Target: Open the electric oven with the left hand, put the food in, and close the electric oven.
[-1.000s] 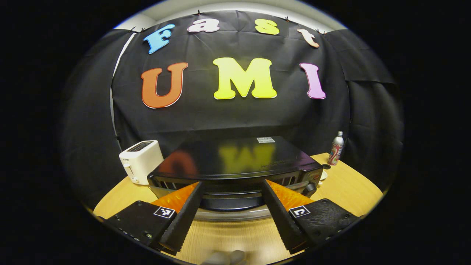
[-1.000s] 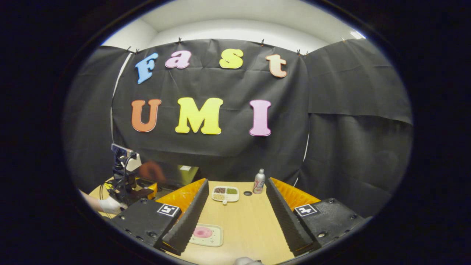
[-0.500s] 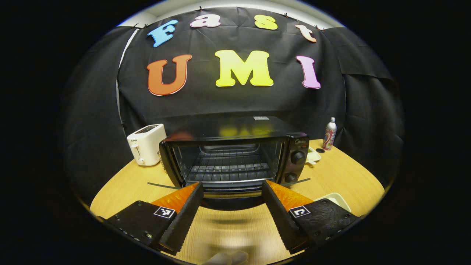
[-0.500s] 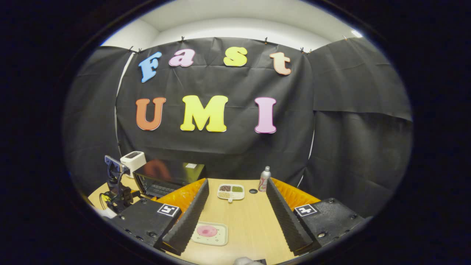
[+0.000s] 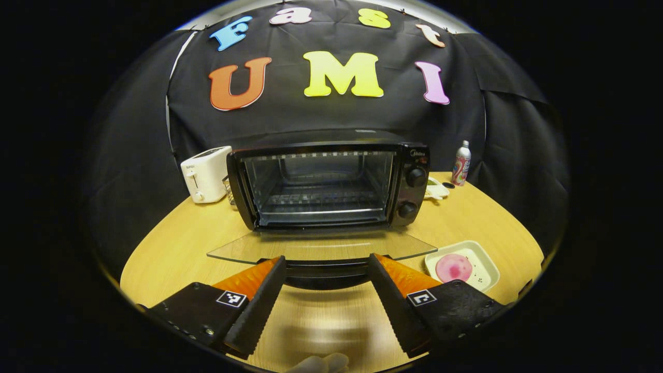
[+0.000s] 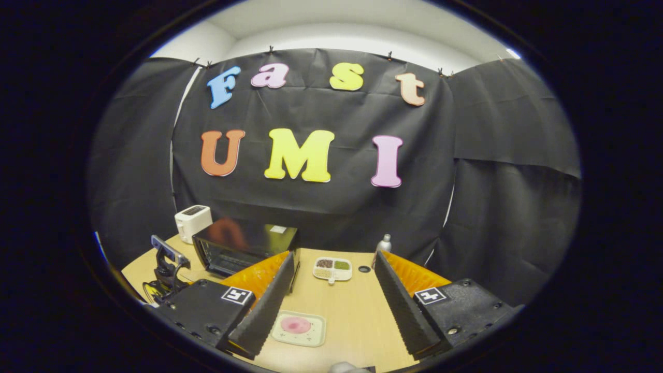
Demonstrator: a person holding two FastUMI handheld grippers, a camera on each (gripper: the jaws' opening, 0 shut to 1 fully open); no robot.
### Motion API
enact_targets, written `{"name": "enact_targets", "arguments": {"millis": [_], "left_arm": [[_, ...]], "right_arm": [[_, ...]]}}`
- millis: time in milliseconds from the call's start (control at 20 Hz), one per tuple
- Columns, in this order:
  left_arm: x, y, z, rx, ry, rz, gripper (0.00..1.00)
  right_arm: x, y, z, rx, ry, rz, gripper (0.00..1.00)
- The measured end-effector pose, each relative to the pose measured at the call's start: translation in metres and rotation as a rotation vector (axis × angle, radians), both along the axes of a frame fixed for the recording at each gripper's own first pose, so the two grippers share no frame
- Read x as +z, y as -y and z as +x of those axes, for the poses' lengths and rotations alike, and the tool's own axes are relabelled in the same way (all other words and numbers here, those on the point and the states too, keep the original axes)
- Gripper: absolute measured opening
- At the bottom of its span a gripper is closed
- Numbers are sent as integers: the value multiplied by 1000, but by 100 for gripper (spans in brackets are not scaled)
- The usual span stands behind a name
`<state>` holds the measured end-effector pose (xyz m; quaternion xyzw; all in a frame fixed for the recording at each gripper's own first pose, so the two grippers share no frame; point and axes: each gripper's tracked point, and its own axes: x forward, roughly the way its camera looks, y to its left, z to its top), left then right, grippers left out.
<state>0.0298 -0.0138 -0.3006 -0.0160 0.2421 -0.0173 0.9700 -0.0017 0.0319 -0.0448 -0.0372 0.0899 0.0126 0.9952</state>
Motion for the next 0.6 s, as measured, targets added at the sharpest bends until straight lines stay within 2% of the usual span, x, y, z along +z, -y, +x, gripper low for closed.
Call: {"name": "enact_targets", "arguments": {"millis": [200,350,600], "left_arm": [[-32,2,-12,2,-87,-10,97],[-54,2,-15,26,-164,-58,97],[-62,4,-21,14,-181,-38,97]], "right_arm": [[-7,-2,2,3,-19,-14,99],[-18,-1,3,-2,-45,0,97],[-50,5,2,-16,-126,17,96]]}}
